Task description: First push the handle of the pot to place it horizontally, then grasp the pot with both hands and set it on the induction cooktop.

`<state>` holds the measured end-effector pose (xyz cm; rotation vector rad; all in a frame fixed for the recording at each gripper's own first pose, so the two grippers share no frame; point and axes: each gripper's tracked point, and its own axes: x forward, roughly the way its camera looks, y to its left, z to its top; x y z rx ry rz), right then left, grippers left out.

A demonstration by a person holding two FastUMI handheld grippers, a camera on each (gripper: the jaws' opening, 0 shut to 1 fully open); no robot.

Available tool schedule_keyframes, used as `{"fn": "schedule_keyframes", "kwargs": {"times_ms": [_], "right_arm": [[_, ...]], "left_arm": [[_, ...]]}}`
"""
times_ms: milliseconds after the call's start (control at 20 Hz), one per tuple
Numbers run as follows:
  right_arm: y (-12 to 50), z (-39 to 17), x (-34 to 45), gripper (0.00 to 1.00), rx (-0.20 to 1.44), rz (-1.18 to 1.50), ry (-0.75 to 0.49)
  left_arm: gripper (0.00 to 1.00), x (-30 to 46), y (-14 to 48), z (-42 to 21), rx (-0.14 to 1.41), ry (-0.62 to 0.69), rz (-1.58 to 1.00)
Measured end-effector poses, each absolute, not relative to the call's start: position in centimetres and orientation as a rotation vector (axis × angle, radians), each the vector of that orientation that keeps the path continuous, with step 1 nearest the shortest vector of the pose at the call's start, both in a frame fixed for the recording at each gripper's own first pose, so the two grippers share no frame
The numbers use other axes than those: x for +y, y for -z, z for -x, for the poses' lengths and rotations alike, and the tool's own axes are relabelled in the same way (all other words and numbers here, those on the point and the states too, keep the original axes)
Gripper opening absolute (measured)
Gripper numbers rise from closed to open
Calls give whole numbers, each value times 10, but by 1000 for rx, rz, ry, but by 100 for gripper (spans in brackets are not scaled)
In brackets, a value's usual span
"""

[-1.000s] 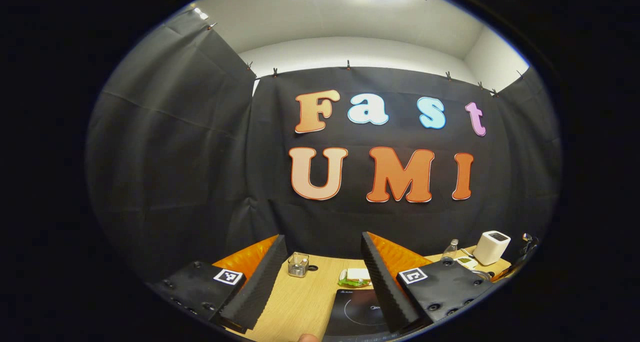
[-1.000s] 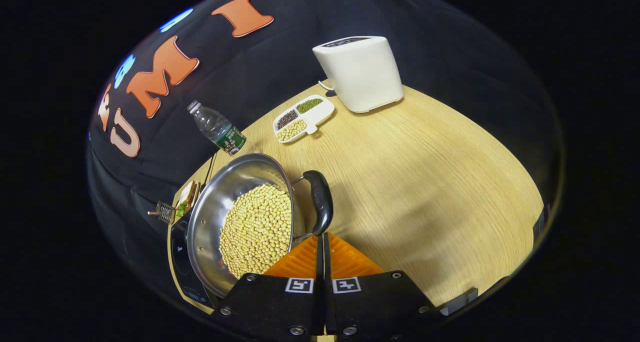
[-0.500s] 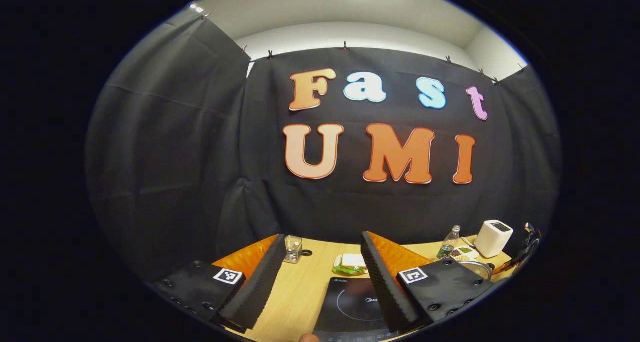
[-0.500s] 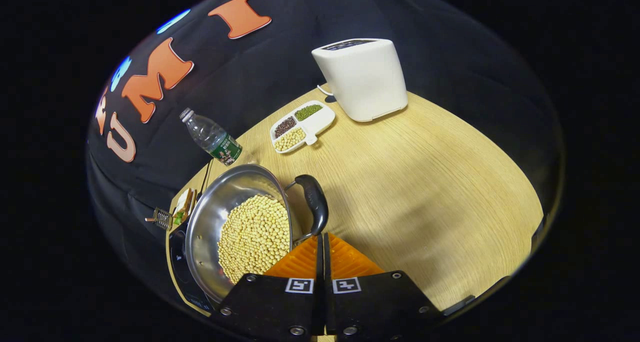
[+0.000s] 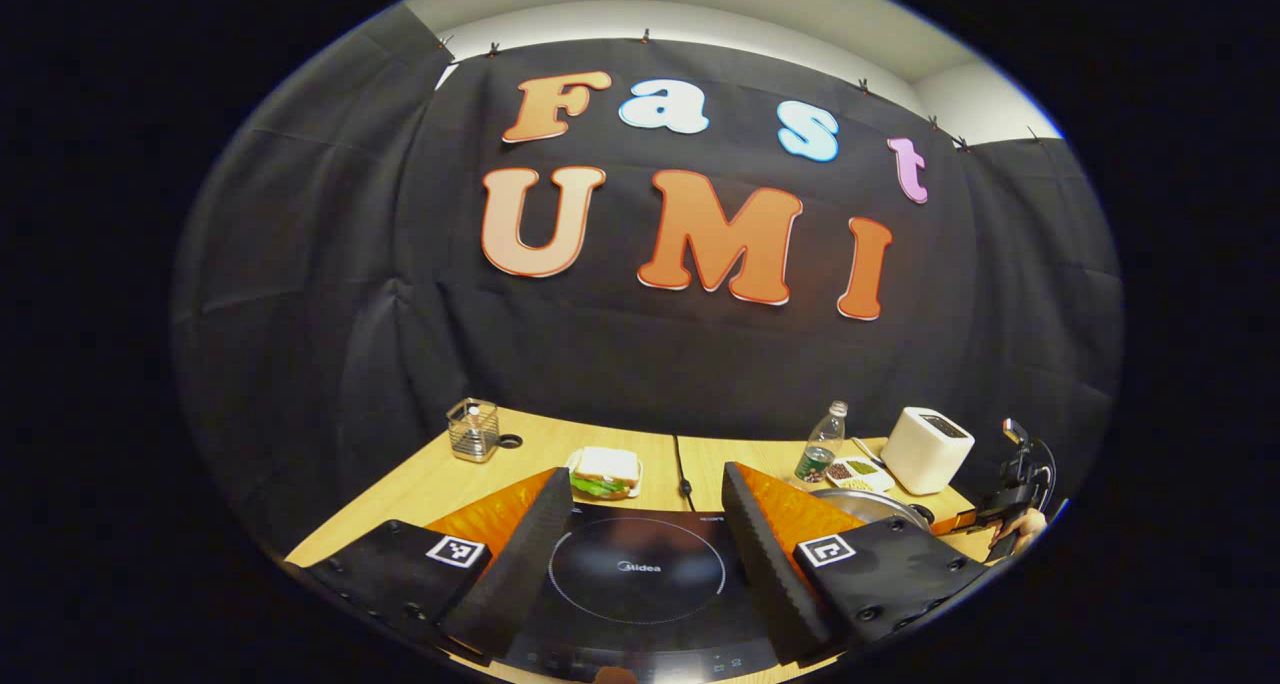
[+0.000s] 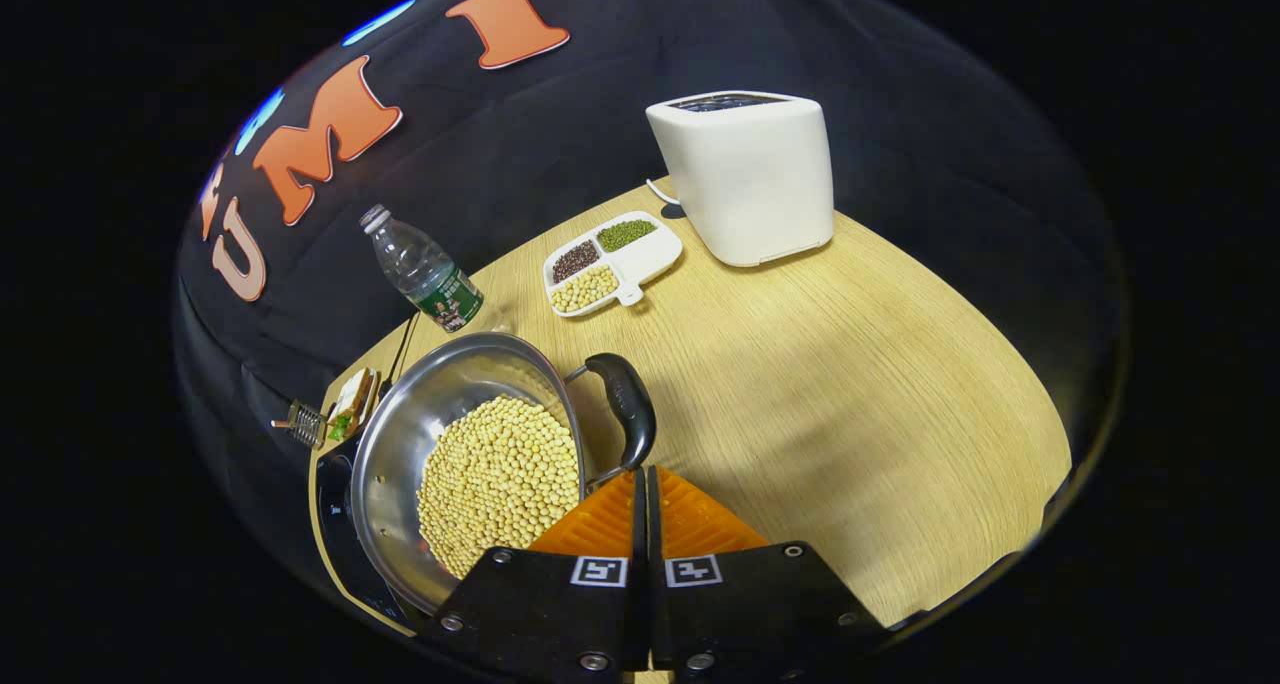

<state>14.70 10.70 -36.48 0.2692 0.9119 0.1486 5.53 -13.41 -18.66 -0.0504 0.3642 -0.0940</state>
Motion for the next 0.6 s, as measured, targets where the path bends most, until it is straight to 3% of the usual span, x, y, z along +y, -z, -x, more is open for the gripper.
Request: {"fn": "schedule_keyframes", "kwargs": {"times_ms": [300,400,600], "right_arm": [[319,-169,69,5,681,-149,-96],[309,-169,74,13,644,-149,-127],[310,-171,90,46,614,-94,-205]], "left_arm": [[98,-206,256,-61,450,170,34],[98,-223,277,-67,464,181,18],[98,-256,325,-71,536,209,-13]]}}
